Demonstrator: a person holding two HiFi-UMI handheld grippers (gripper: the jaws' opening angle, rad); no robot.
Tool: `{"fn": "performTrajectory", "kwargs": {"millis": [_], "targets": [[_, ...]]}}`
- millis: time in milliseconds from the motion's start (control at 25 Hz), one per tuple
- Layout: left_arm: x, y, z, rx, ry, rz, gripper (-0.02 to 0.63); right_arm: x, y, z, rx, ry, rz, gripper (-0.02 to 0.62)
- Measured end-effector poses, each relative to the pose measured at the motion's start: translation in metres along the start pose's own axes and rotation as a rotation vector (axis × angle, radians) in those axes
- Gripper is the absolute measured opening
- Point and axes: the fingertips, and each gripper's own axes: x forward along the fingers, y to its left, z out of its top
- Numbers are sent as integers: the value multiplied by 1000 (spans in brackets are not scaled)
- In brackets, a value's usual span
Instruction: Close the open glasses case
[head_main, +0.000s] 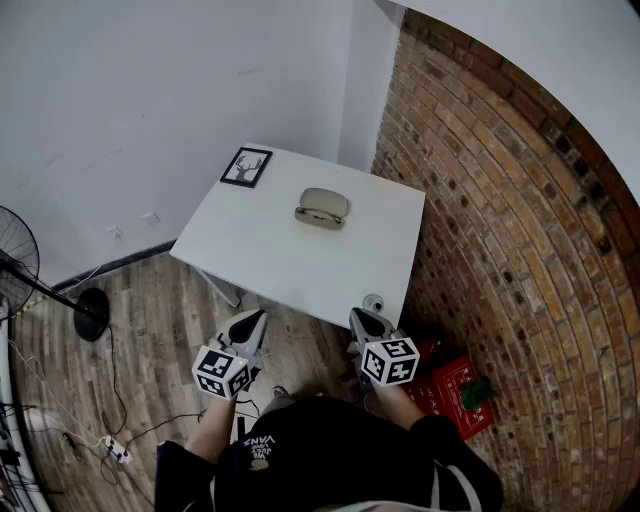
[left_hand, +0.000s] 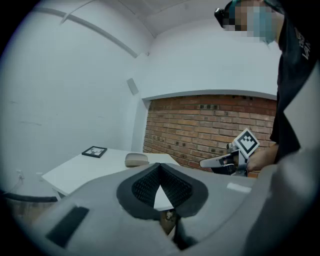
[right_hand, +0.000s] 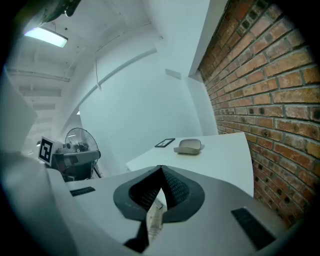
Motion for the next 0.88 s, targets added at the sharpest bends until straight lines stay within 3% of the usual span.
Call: {"fn": "performTrajectory", "kwargs": {"millis": [200,240,280,320,360,560,880], "targets": [[7,-4,1,15,-40,23,3,2,-2,11,-38,-52,40,1],[10,-6,-1,11,-36,13,28,4,-3,13,-43,-61,41,2],[14,-7,-3,9,-28,2,141,7,-5,15,-45,-66,41,3],[18,-8,-5,12,-16,-7,236,11,-6,17,-44,-68,45,78],[22,-8,-7,19,-2,-12,264,15,-7,19,-39,-67,51,163],[42,5,-10,40,36,-44,301,38,-11,25,-9,-56,51,240],[74,65,0,60,76,-138,307,85,-20,41,46,-60,-55,249]]}}
